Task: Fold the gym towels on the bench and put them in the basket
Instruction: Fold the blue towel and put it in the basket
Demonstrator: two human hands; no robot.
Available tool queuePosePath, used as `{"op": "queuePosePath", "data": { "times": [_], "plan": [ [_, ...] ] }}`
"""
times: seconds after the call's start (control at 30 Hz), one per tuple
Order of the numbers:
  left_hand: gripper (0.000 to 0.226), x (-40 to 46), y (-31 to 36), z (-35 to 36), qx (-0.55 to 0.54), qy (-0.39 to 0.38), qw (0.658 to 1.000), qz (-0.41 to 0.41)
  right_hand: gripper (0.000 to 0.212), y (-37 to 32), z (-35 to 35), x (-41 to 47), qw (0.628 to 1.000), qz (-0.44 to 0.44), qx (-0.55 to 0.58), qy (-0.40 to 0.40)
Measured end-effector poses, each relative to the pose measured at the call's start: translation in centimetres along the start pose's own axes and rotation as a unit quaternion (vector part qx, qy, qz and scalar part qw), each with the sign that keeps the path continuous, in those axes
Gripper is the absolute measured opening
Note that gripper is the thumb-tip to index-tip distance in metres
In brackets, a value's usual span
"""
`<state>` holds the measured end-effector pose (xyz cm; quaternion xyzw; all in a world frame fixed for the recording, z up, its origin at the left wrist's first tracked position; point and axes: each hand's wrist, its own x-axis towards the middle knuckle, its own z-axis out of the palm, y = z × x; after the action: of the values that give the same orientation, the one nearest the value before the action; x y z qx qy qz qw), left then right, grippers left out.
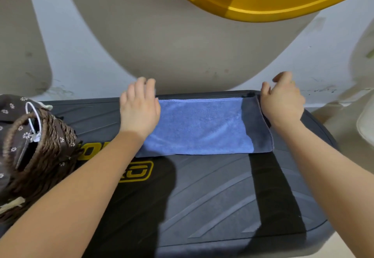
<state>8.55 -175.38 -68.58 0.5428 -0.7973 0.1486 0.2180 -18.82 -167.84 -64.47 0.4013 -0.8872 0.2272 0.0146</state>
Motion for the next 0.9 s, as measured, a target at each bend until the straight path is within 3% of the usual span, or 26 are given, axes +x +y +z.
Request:
{"op": "queuePosePath", "data": {
  "times": [0.07,0.1,0.2,0.23,0.33,0.4,0.57,0.73,0.83,0.9],
  "plan": [
    [0.037,0.0,1.9,-0.8,-0.082,0.020,0.993,0.085,0.028,-1.5,0.2,-2.2,0.991,-0.129,0.035,0.011],
    [0.039,-0.2,3.0,-1.4,-0.127,-0.020,0.984,0.120,0.030,-2.4,0.8,-3.6,0.977,-0.194,0.077,-0.037],
    [0.051,-1.9,4.1,-1.3,-0.176,-0.269,0.940,0.117,0.041,-4.8,3.0,-7.5,0.914,-0.246,0.168,-0.275],
    [0.063,-2.6,3.5,-0.9,-0.148,-0.323,0.927,0.121,0.048,-4.8,3.8,-8.1,0.908,-0.255,0.144,-0.300],
    [0.094,-3.4,2.0,-0.2,-0.123,-0.324,0.928,0.139,0.071,-3.1,4.9,-7.8,0.912,-0.310,-0.046,-0.263],
    [0.099,-3.6,1.5,-0.4,-0.124,-0.325,0.929,0.124,0.071,-1.6,4.4,-6.9,0.919,-0.289,-0.083,-0.254],
    [0.109,-3.9,1.5,-1.2,-0.097,-0.336,0.933,0.087,0.061,3.7,1.9,-4.3,0.954,-0.132,-0.111,-0.244],
    [0.100,-3.6,1.9,-1.9,-0.092,-0.350,0.929,0.075,0.064,3.7,1.0,-4.4,0.958,-0.070,-0.135,-0.242],
    [0.111,-3.7,2.1,-2.1,-0.103,-0.350,0.930,0.045,0.061,3.1,0.0,-4.9,0.969,-0.039,-0.070,-0.233],
    [0.102,-3.5,2.7,-2.3,-0.098,-0.353,0.930,0.022,0.048,3.2,-0.6,-4.9,0.970,-0.012,-0.014,-0.242]
  ]
}}
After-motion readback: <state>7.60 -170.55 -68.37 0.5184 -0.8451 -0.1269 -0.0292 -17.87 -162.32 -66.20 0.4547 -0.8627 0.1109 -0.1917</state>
